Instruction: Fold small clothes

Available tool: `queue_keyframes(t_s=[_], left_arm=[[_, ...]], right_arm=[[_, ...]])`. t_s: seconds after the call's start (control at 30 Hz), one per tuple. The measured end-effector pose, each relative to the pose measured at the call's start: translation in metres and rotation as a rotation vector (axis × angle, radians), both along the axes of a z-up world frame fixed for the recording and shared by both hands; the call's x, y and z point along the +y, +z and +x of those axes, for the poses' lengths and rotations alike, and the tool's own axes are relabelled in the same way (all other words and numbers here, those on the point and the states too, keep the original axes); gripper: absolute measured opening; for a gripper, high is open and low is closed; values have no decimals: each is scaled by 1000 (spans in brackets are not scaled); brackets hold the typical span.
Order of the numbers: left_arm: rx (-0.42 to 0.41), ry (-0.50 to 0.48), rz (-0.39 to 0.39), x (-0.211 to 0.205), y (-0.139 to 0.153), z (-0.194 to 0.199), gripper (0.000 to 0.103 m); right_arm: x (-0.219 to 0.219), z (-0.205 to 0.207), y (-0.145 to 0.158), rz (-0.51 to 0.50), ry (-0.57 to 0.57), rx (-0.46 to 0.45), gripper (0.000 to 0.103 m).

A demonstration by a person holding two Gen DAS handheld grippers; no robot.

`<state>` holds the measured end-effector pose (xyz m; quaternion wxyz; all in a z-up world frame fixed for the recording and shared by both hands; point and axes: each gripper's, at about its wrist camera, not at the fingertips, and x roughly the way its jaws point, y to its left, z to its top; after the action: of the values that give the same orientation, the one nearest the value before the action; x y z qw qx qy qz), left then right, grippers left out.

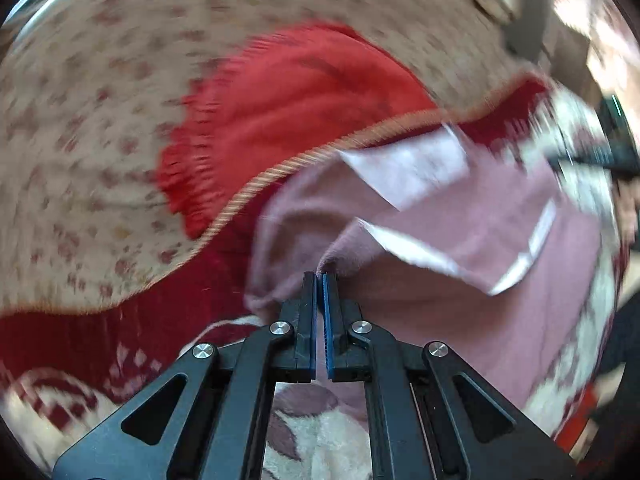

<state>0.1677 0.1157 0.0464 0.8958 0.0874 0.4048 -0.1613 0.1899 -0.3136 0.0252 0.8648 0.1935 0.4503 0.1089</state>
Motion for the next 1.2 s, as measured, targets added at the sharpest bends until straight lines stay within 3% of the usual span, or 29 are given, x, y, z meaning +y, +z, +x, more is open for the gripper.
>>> queue_keyframes(t_s=[0.13, 0.2, 0.33, 0.57, 0.67, 0.83, 0.97, 1.1, 1.2], left_arm=[[-19, 154, -91, 22, -5, 9, 2], [-3, 165, -112, 23, -11, 11, 2], [7, 173, -71, 8, -28, 23, 2], [-20, 207, -105, 10, -37, 34, 2], [7, 226, -80, 9, -48, 39, 2], [78, 330, -88, 25, -56, 42, 2], [31, 454, -107, 45, -32, 27, 2], [-1, 339, -169, 18, -4, 5, 2], [47, 150, -75, -33, -8, -6, 6]], right_arm=[[-2, 7, -2, 41, -25, -11, 3], [-1, 10, -3, 35, -32, -9, 3], [0, 15, -10, 15, -56, 11, 3], [-2, 20, -12, -19, -113, 2, 3], [-1, 25, -19, -33, -124, 18, 3], [-5, 32, -24, -59, -148, 26, 4], [-16, 20, -1, -77, -180, -65, 4], [-3, 5, 17, -60, -62, -126, 5], [20, -2, 15, -39, 104, -99, 5]])
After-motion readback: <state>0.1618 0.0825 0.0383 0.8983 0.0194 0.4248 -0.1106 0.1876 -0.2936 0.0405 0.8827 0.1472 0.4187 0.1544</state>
